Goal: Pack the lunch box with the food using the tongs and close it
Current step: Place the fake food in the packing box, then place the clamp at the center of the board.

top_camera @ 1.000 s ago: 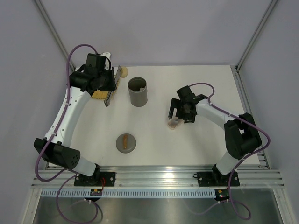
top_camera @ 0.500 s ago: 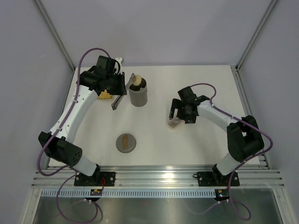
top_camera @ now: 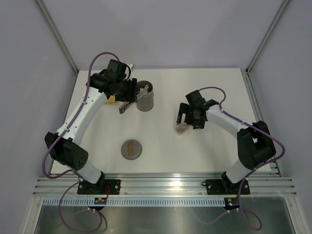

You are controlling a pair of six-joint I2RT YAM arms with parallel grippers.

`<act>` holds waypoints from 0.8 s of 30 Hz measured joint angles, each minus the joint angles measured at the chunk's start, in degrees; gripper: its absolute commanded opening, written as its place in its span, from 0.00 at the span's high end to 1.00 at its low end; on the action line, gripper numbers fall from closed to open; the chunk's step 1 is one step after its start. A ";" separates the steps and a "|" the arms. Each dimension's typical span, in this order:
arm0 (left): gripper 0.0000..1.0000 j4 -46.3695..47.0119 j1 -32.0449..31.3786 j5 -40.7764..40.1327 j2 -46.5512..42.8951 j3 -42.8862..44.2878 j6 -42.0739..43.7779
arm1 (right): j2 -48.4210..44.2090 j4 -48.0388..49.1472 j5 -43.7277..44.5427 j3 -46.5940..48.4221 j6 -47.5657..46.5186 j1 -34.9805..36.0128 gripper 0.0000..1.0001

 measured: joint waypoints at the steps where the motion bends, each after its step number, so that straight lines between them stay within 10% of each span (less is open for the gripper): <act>1: 0.57 -0.22 -0.07 0.00 0.00 0.20 -0.04 | 0.00 0.00 0.00 0.00 0.00 0.00 0.01; 18: 0.90 -0.57 0.15 -6.88 -9.90 2.80 0.15 | -0.48 -0.02 0.04 -0.70 0.02 0.00 0.00; 24: 0.98 1.99 5.05 -10.62 -13.73 -9.49 -0.07 | -1.31 -0.02 0.02 -0.74 0.02 0.00 0.01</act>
